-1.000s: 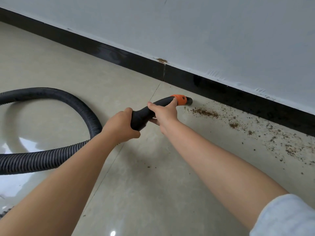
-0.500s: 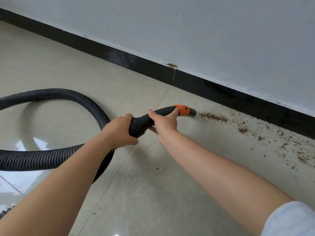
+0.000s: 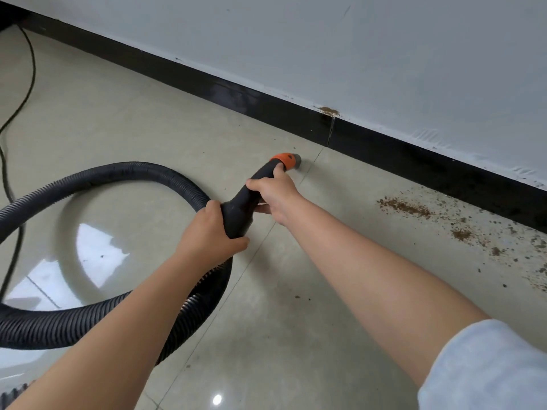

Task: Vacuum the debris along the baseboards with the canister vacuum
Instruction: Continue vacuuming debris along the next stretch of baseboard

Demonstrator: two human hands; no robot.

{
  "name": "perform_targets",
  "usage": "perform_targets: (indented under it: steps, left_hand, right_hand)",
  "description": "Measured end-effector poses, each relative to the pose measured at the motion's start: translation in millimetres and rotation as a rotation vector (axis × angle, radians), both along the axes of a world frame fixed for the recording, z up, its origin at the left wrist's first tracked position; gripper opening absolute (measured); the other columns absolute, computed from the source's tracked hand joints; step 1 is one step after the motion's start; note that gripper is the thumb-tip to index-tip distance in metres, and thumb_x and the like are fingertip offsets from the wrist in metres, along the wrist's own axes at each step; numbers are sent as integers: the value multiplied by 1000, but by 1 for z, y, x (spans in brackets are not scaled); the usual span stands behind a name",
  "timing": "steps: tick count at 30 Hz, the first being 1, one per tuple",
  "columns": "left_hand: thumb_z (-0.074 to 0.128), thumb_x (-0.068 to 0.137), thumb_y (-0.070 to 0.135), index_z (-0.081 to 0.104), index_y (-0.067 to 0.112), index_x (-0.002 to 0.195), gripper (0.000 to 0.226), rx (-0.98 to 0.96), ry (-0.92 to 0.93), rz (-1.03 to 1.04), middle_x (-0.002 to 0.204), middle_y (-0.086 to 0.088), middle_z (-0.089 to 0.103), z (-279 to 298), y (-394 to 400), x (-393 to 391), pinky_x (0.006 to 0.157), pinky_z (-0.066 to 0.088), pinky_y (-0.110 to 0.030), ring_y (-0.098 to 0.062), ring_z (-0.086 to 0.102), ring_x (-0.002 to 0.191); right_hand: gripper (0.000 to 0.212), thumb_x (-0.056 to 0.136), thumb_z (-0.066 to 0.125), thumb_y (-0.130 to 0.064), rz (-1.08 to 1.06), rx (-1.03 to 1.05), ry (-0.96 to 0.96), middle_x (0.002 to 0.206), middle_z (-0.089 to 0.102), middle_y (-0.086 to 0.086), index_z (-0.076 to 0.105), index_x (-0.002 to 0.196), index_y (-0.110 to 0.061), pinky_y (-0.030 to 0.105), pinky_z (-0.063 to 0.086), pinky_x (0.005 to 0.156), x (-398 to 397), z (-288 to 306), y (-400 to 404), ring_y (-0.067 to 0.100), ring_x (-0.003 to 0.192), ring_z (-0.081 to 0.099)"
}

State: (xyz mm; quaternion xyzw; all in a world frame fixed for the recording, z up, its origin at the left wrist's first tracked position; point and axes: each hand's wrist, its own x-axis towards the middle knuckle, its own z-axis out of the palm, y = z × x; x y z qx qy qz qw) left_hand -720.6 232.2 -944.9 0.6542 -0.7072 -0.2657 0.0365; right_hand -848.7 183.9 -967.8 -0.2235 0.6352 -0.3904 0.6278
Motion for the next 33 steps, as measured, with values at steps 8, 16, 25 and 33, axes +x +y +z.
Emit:
perform_targets:
  steps: [8, 16, 25, 33]
  left_hand:
    - [71, 75, 24, 38, 7, 105, 48, 33, 7, 58, 103, -6, 44, -9, -19, -7, 66, 35, -28, -22, 46, 86]
    - [68, 79, 22, 38, 3, 113, 49, -37, -37, 194, 115, -13, 45, -17, -37, -13, 69, 35, -29, -27, 48, 93]
    - [69, 80, 19, 38, 2, 116, 51, -71, -55, 267, 120, -17, 44, -22, -59, -1, 71, 34, -28, -32, 50, 102]
    - [69, 79, 17, 35, -1, 119, 55, -28, -51, 259, 124, -19, 39, -27, -84, 10, 78, 36, -32, -36, 47, 109]
  right_hand:
    - [84, 90, 56, -11, -15, -22, 42, 147, 34, 8, -1, 151, -23, 46, 51, 92, 4, -17, -29, 31, 121, 47]
    - [73, 94, 51, -16, 108, -113, 154, 147, 34, 8, 4, 151, -15, 46, 49, 95, 15, -22, -60, 31, 124, 45]
    - [64, 96, 47, -21, 172, -170, 205, 119, 47, 6, 13, 150, -16, 42, 44, 102, 40, -28, -81, 21, 110, 50]
    - [60, 95, 50, -20, 168, -156, 239, 143, 43, 10, 23, 149, -16, 44, 47, 98, 57, -27, -104, 31, 124, 48]
